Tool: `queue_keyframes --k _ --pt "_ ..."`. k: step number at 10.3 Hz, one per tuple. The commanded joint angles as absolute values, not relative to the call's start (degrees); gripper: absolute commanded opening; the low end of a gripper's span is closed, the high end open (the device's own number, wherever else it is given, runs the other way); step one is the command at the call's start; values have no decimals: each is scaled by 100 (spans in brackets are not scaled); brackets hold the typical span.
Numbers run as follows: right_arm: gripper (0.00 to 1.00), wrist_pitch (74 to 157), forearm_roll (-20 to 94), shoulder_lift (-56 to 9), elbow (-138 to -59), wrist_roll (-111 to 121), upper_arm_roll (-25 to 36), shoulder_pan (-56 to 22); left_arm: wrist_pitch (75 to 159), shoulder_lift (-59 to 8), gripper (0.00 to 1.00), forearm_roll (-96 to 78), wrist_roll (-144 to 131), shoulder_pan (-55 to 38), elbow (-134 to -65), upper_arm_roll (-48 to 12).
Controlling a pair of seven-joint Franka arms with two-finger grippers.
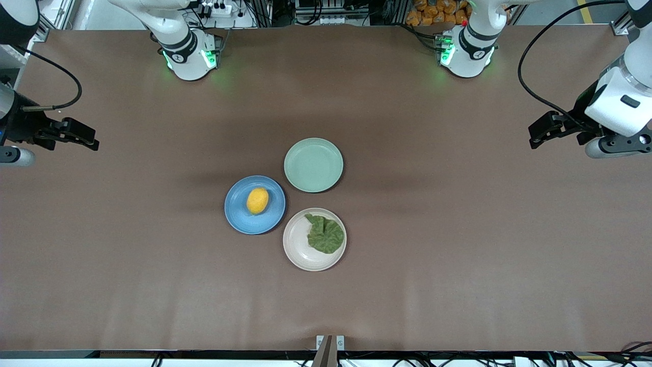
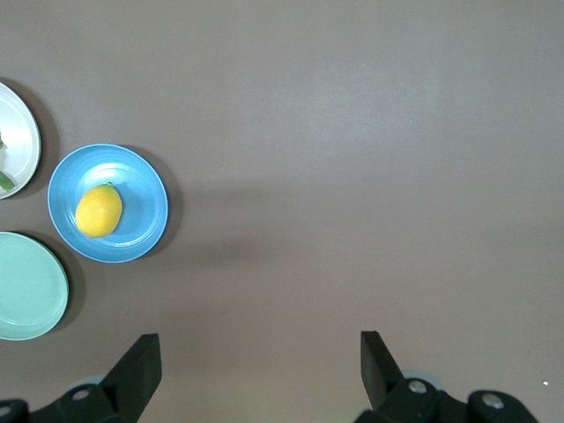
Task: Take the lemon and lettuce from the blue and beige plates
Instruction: 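Reach the right gripper to the lemon while the left gripper reaches the lettuce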
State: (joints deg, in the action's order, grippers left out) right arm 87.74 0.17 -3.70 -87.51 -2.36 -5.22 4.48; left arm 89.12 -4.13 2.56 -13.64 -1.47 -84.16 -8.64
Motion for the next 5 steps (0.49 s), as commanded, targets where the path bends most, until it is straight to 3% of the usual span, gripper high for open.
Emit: queue_keyframes --k 1,5 --pt "100 8736 -9 -308 -8789 -167 -545 483 8930 -360 100 176 -1266 -149 -8455 -870" --pt "100 8823 26 -351 -8789 -193 -554 483 9191 -762 100 62 -1536 -560 -8385 -1045"
